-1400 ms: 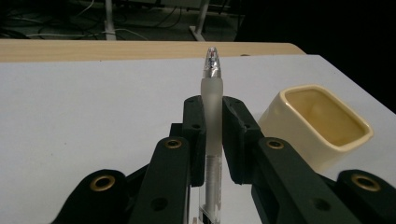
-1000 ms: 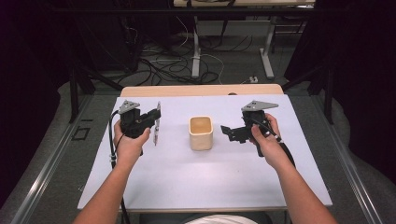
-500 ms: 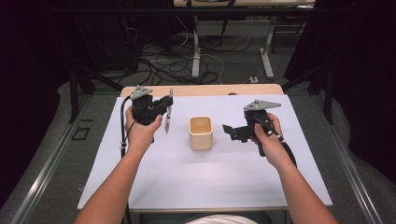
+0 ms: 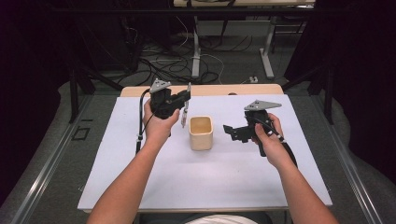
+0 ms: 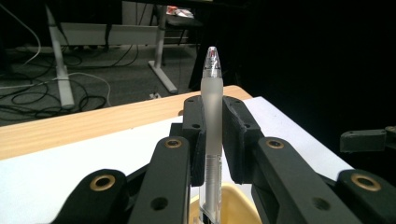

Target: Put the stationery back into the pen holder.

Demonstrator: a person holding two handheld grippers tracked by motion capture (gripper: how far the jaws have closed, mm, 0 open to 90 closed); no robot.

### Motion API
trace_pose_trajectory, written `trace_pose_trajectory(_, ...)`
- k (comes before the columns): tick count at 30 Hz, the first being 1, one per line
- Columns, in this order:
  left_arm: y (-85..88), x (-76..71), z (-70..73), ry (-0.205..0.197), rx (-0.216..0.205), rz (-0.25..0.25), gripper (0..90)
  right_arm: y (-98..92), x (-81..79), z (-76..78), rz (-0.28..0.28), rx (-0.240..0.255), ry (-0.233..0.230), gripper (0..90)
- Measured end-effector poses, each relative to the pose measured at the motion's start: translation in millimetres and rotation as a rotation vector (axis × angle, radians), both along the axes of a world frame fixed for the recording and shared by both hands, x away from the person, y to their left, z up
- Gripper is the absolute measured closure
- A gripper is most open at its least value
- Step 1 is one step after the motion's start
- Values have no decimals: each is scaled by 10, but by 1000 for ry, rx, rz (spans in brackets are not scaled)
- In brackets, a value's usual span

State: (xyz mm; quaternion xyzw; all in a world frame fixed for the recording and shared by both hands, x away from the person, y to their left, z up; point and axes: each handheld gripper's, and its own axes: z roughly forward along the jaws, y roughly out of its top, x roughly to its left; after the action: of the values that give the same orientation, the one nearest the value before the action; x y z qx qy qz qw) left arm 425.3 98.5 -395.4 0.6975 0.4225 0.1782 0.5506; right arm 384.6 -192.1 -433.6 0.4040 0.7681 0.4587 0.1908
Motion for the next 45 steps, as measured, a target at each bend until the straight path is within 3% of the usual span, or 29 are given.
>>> trace_pose_trajectory(14,-282,55,-29,-9,6,-43,803,-33,8,-8,-5,0,-7,0)
trace_pose_trajectory(23,-411,87,-183,10,31,-66,803,-41,7,-9,-4,3,3,0)
trace_pose_trajectory(28,-443,97,-285,36,51,-72,802,-48,8,-6,-3,5,4,0)
trace_pose_trajectory(45,-444,75,-552,71,102,-74,801,-40,6,-13,1,2,3,0)
